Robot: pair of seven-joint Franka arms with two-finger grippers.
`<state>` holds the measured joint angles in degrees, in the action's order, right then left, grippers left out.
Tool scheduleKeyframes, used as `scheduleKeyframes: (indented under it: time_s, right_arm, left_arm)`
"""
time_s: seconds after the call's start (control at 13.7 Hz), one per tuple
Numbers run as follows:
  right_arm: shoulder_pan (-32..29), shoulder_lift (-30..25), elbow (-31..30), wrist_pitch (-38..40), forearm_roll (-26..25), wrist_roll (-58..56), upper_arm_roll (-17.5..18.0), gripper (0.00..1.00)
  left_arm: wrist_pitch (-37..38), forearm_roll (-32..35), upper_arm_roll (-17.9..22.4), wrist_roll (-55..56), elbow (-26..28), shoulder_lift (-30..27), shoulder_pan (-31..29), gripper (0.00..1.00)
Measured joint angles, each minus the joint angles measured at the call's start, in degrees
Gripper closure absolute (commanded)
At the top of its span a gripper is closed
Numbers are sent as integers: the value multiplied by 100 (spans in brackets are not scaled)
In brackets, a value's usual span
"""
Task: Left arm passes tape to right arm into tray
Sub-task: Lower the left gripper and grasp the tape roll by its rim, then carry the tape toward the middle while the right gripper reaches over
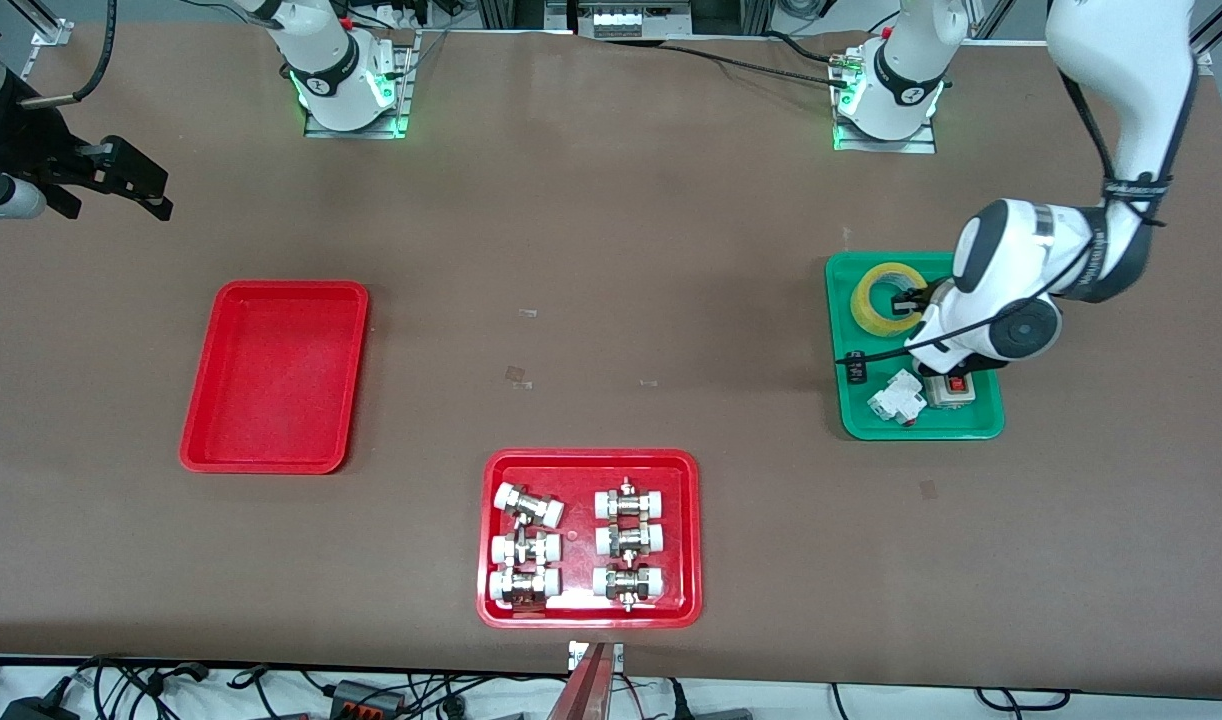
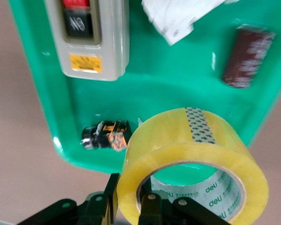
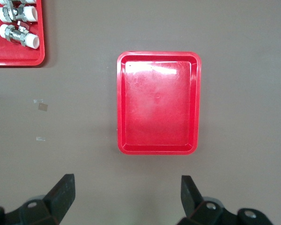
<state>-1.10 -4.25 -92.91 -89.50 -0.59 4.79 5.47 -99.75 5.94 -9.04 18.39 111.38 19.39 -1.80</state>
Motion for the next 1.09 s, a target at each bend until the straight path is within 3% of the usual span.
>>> scheduleKeyframes:
  time_s: [0.22, 0.44, 0.66, 0.87, 1.09]
  right_arm:
    - [0, 3, 0, -4, 0, 1, 0, 0]
    - [-2, 13, 26, -35, 0, 1, -1, 0]
    - [-3, 15, 43, -36, 0, 1, -2, 0]
    - [-4, 22, 43, -29, 0, 1, -4, 0]
    - [-4, 59, 41, 2, 0, 0, -4, 0]
  left_arm:
    - [1062, -74, -212, -123, -1282, -92, 70, 99]
    - [1368, -785, -412, -191, -2268, -137, 94, 99]
    - [1359, -1621, -725, -181, -3034, -62, 180, 99]
    - [1240, -2309, -792, 360, -3700, 390, 544, 99]
    - [40, -2633, -817, 923, -3917, 1009, 1029, 99]
